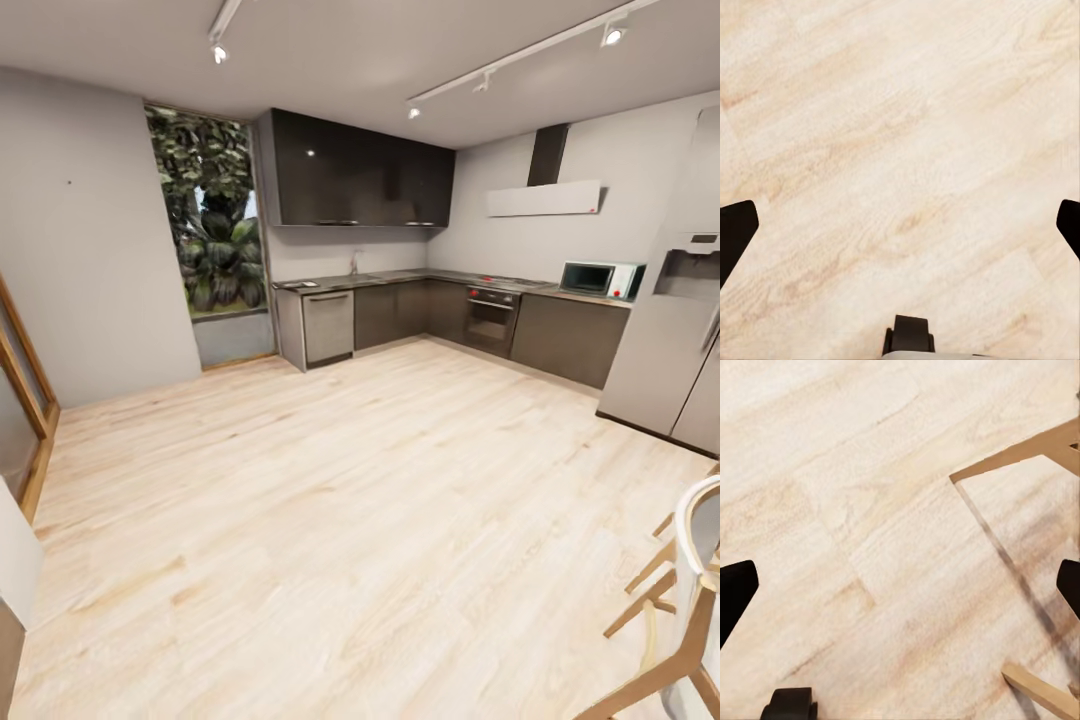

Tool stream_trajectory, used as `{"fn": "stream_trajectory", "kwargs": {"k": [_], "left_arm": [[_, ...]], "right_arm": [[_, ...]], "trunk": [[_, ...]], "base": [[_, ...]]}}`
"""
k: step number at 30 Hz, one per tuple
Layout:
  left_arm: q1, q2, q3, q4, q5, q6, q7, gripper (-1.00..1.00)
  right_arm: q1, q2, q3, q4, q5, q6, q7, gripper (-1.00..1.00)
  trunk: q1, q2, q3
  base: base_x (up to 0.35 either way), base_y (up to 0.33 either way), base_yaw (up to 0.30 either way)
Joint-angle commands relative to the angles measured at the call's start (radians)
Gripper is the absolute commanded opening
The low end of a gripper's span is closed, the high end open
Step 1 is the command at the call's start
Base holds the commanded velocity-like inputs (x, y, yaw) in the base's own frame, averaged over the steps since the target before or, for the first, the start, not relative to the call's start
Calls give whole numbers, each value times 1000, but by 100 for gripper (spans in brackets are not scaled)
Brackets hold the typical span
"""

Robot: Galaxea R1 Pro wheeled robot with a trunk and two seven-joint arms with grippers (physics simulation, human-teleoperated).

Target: Pick up the poster from the kitchen countertop and hang it on one of the wall nails in the kitchen.

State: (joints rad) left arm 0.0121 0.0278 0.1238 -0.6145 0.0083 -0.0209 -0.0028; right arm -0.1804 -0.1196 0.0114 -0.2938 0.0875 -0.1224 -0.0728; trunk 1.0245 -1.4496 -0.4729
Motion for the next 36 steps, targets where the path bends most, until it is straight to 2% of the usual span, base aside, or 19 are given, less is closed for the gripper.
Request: {"fn": "stream_trajectory", "kwargs": {"k": [1, 36], "left_arm": [[0, 0, 0, -1, 1, -2, 0, 100], [0, 0, 0, -1, 1, -1, 0, 100]], "right_arm": [[-1, 0, 1, 1, 9, -2, -5, 100], [-1, 0, 1, 1, 9, -2, -5, 100]], "trunk": [[1, 0, -1], [1, 0, -1]], "base": [[274, 251, 0], [274, 251, 0]]}}
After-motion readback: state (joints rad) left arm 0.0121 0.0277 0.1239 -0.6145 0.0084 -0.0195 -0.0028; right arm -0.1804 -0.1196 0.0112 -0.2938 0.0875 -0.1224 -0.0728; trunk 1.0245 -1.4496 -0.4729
